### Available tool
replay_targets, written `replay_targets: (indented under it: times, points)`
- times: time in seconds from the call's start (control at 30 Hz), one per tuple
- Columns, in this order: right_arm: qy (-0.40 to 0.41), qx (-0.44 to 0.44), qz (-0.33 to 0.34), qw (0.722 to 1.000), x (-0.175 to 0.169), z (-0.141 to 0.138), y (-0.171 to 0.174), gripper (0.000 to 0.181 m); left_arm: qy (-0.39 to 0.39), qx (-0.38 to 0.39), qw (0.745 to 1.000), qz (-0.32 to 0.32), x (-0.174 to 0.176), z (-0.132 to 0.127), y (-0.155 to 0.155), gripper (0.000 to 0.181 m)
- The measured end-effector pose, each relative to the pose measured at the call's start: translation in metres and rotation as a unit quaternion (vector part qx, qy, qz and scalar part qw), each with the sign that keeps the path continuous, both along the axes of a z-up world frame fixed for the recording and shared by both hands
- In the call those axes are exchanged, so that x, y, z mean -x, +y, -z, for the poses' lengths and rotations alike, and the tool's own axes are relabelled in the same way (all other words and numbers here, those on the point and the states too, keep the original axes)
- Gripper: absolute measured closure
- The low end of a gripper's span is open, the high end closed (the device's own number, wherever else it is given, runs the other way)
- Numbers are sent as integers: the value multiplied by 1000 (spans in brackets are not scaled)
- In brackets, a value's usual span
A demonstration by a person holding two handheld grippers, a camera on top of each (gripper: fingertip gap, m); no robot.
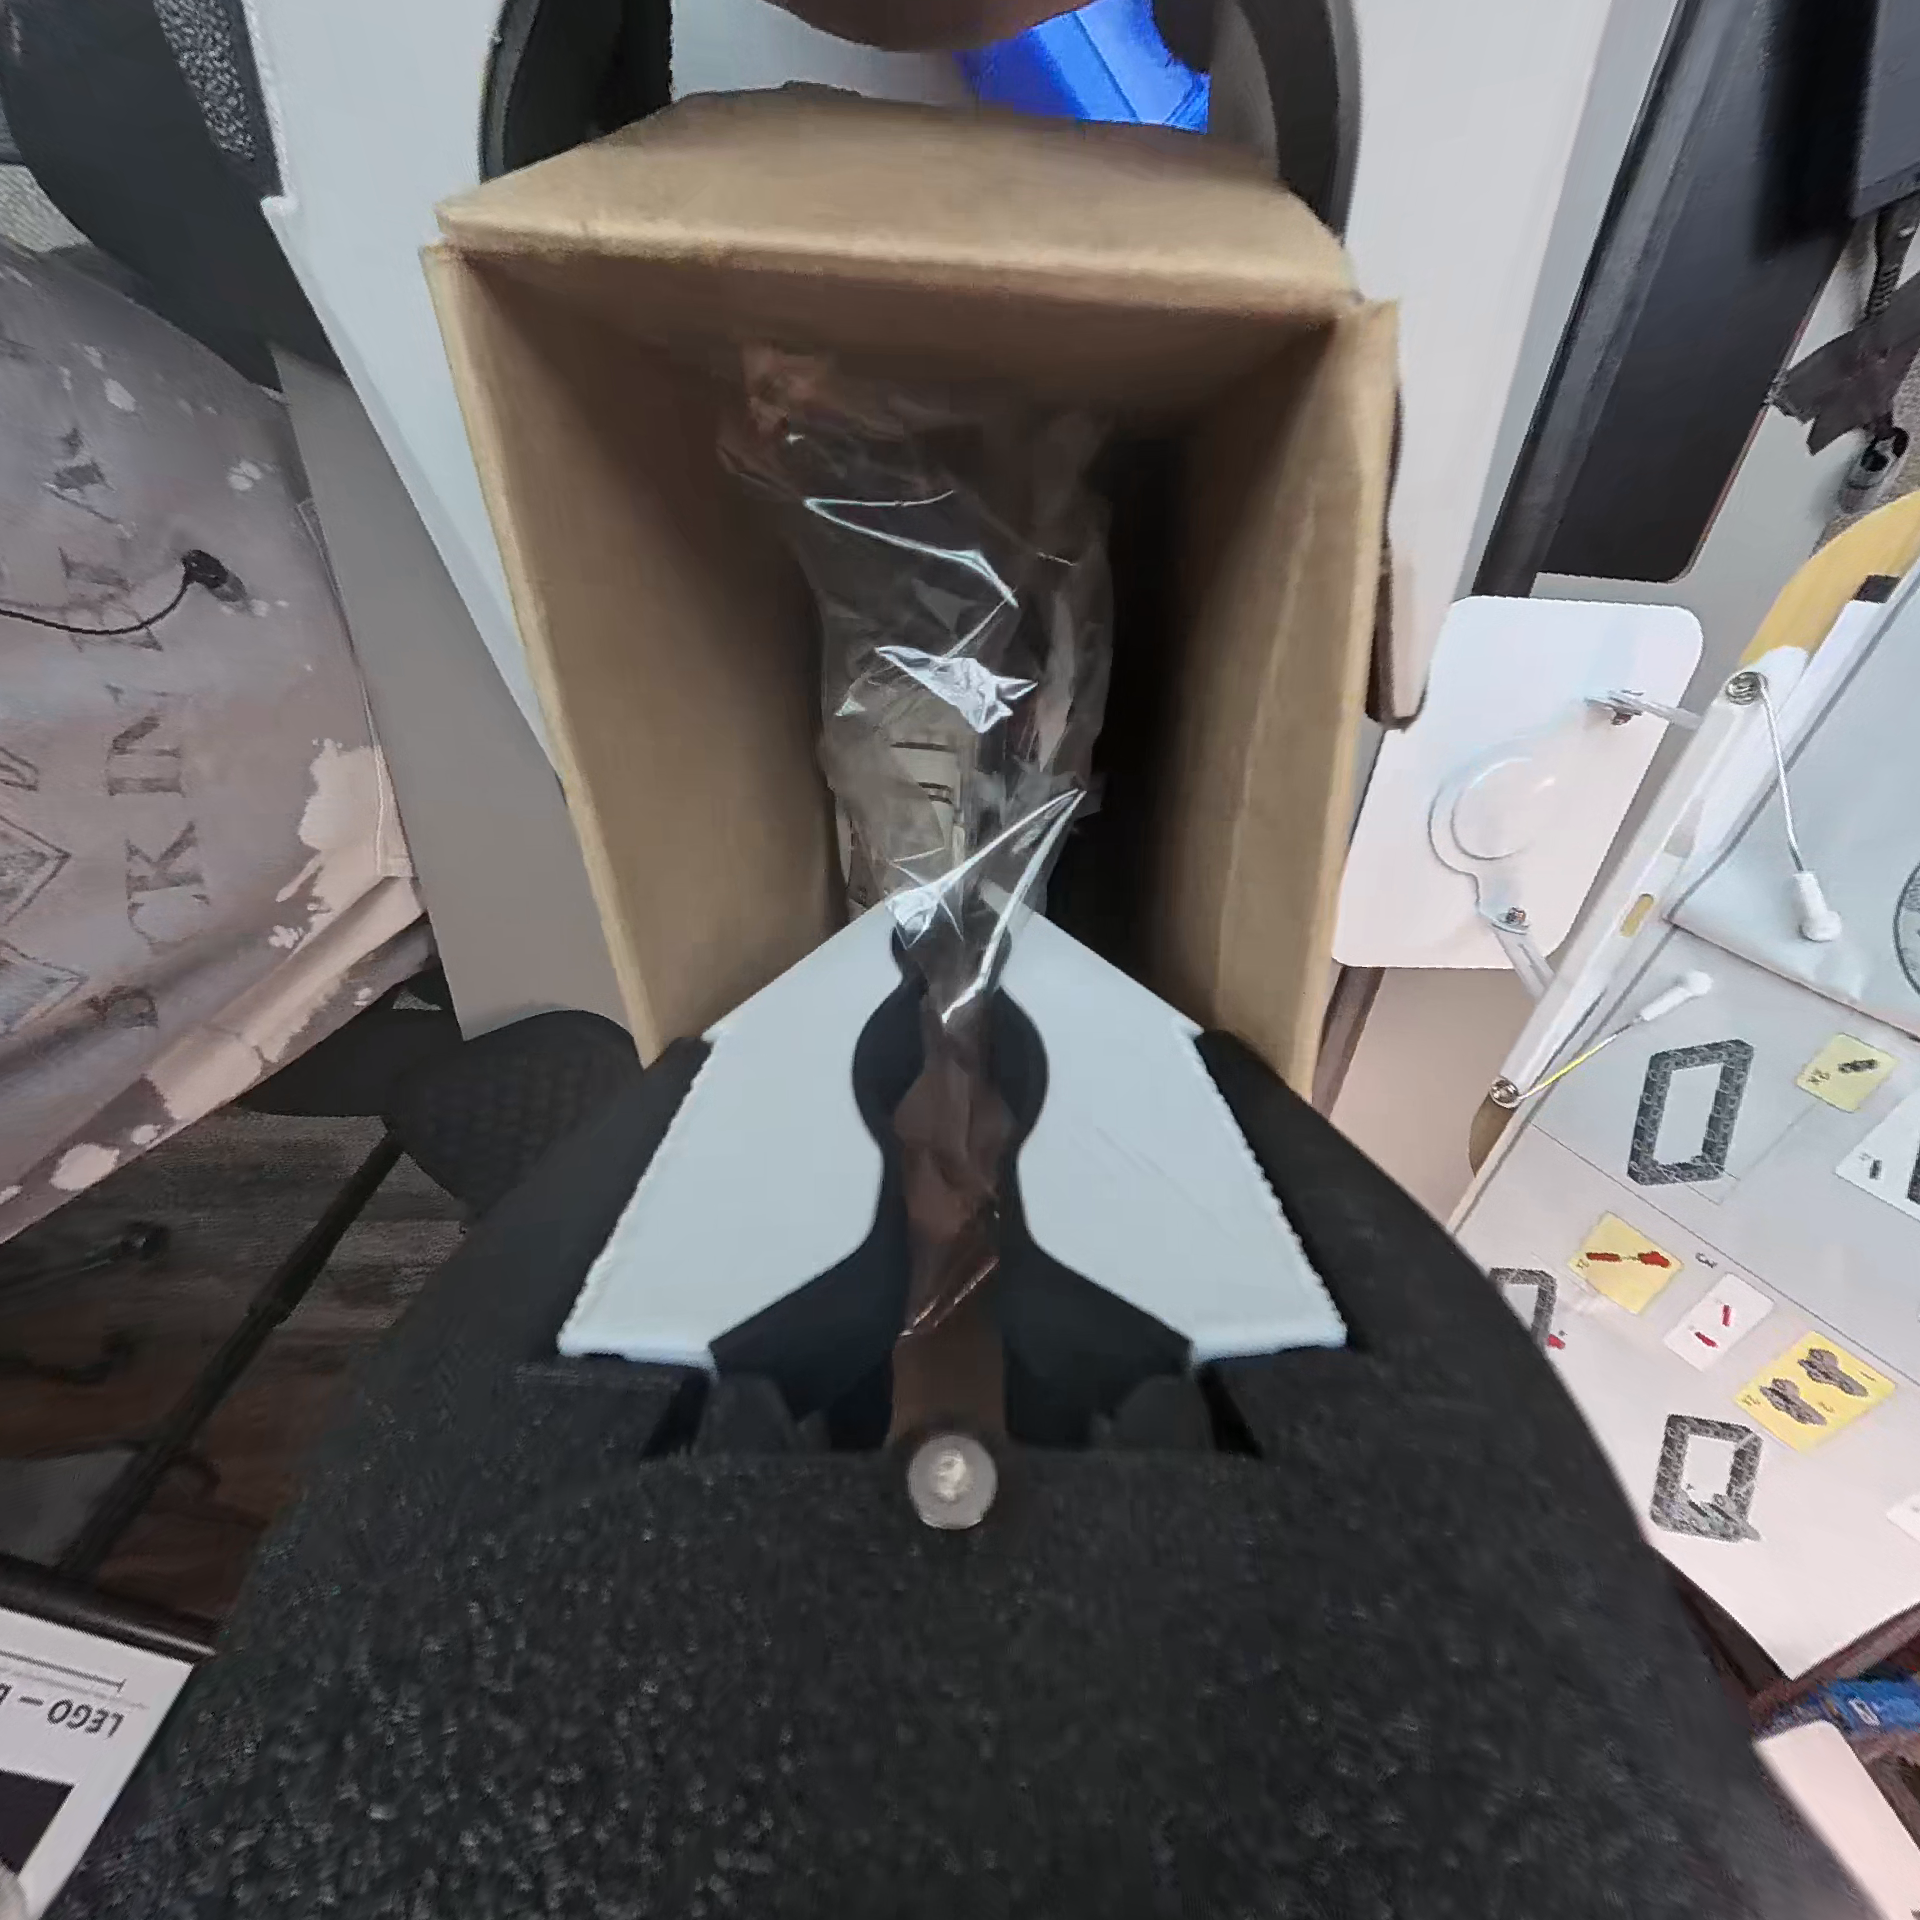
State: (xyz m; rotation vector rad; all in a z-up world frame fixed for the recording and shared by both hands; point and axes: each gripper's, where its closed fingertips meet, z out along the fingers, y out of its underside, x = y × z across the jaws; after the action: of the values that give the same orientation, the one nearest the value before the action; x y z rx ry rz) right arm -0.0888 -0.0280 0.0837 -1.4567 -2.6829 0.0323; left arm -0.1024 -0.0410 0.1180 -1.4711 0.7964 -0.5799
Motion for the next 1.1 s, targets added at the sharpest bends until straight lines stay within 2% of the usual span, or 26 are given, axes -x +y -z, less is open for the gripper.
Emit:
replay_targets:
  times: [0.37, 0.63, 0.7, 0.77, 0.93, 1.1]
  points:
    - [37, -9, 6, 999, 4, 4, 7, 174, -1, 5, 1000, -9, -3, 0, 8, 72]
    - [86, -31, -2, 996, 17, -9, 19, 164, -8, 12, 999, -33, 5, -1, 14, 72]
    - [107, -27, -8, 994, 21, -20, 19, 161, -14, 15, 999, -33, 7, -1, 15, 71]
    - [139, -14, -13, 990, 26, -35, 19, 145, -21, 18, 999, -40, 12, -2, 17, 71]
    - [209, 17, -40, 977, 25, -62, 11, 128, -35, 21, 999, -36, 16, -2, 19, 70]
    - [300, 23, -48, 952, 4, -101, 13, 122, -32, 26, 998, -36, 13, -2, 24, 68]
